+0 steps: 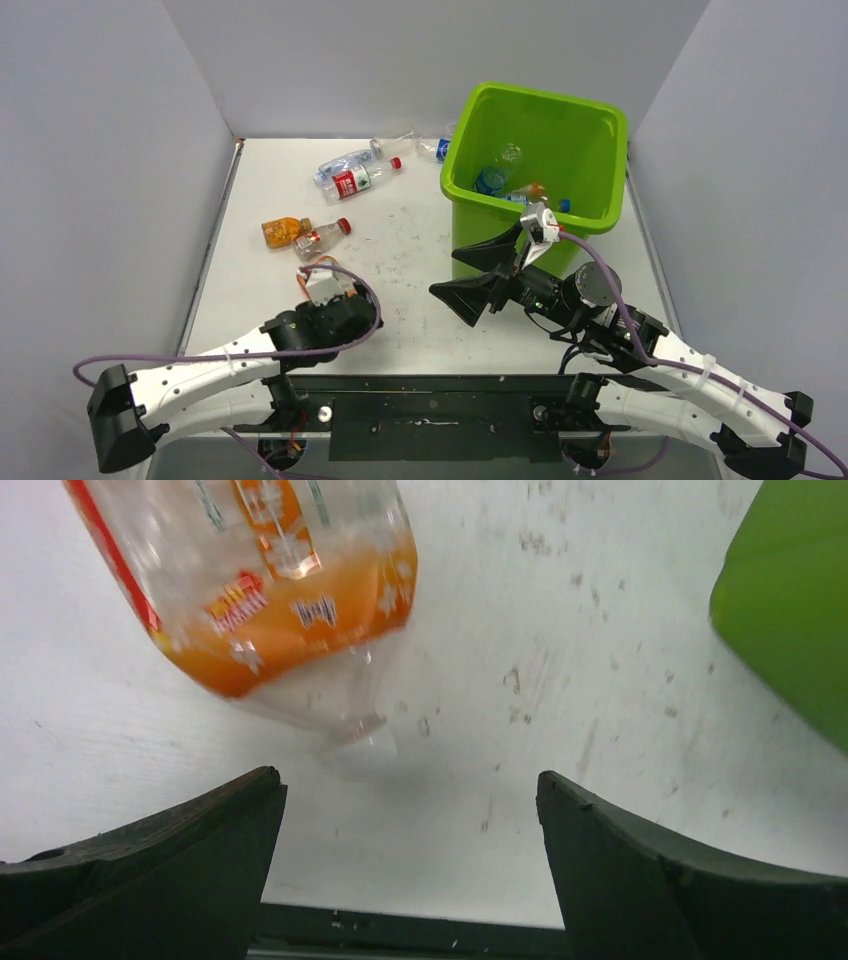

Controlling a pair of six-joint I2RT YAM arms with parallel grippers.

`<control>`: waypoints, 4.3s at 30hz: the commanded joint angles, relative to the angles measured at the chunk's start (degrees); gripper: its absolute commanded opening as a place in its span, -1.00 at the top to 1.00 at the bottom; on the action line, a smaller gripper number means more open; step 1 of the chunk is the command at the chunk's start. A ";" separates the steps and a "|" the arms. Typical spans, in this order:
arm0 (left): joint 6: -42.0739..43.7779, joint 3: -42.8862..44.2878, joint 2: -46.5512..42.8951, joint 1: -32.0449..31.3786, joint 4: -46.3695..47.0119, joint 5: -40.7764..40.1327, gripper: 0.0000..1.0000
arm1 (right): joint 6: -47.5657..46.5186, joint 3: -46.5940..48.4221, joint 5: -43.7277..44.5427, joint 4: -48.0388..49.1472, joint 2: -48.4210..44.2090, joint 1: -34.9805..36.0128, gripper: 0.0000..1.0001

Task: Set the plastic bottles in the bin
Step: Move the plastic bottle to the corner of the board, then pick up the plastic bottle at the center of the board, then place the plastic bottle in the trash bin.

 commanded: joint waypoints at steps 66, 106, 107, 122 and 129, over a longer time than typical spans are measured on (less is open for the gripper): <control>88.76 -3.09 -21.84 -0.99 61.15 34.78 1.00 | -6.68 23.58 4.94 -4.07 11.95 2.08 -0.79; 81.21 -7.22 -26.45 -3.12 68.54 22.19 -0.92 | -13.30 44.04 13.45 -16.81 18.45 2.17 0.29; 81.70 -7.43 -26.47 -3.10 69.05 20.05 -0.92 | -14.97 46.45 16.00 -17.52 19.01 2.17 0.29; 94.03 -8.48 -21.72 -3.10 78.78 -9.03 -0.92 | -42.46 51.67 60.96 -4.12 26.81 0.05 0.33; 95.86 -8.04 -19.71 -3.17 78.47 -12.66 -0.96 | -19.95 47.36 45.21 -14.48 30.17 -28.73 0.30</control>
